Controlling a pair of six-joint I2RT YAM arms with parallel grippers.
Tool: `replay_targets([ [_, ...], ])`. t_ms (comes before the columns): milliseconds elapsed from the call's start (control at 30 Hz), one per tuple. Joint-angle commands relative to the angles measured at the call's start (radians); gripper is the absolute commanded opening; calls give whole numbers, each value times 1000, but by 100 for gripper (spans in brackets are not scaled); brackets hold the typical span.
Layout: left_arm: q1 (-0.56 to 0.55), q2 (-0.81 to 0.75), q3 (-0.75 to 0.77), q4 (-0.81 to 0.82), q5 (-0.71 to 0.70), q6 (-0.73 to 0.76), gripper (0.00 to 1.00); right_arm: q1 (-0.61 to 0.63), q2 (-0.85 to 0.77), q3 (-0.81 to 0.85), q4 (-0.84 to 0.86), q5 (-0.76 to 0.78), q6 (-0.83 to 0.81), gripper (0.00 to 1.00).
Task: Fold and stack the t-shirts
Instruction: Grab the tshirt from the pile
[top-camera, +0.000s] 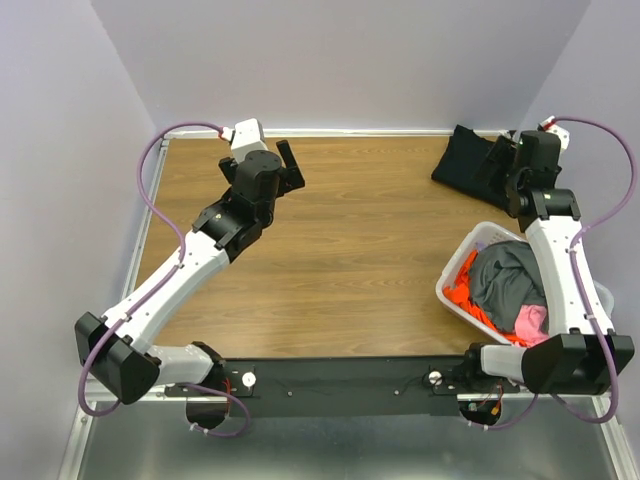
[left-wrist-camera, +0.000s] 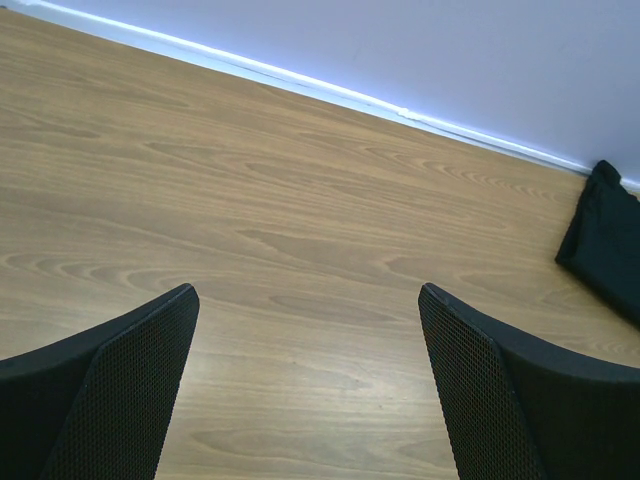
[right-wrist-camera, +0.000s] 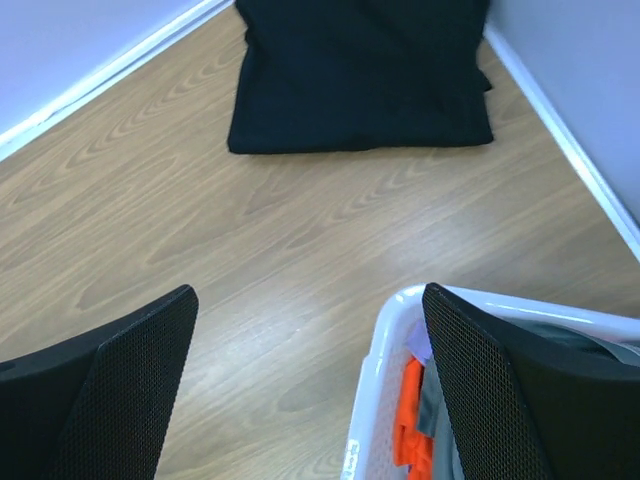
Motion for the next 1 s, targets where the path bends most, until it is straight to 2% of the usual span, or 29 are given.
replay_targets([
  [0, 3, 30, -21, 90, 78, 5, 98, -15, -28, -7, -109, 157, 41, 100],
  [133, 3, 69, -21, 129, 153, 8, 98, -72, -38, -101, -186, 137, 86, 100],
  [300, 3, 97, -24, 141, 181, 29, 98, -215, -80, -257, -232, 4, 195, 100],
  [533, 3, 110, -70, 181, 221, 40, 98, -222, -78, -300, -282, 16, 210, 100],
  [800, 3, 126, -96, 187, 238, 32, 98, -224, 24, -331, -281, 19, 216, 99],
  [933, 5, 130, -95, 189, 226, 60, 98, -226, 40, -349, -281, 18, 218, 91],
  [967, 6, 132, -96, 189, 225, 66, 98, -224, 41, -354, -279, 16, 218, 83],
])
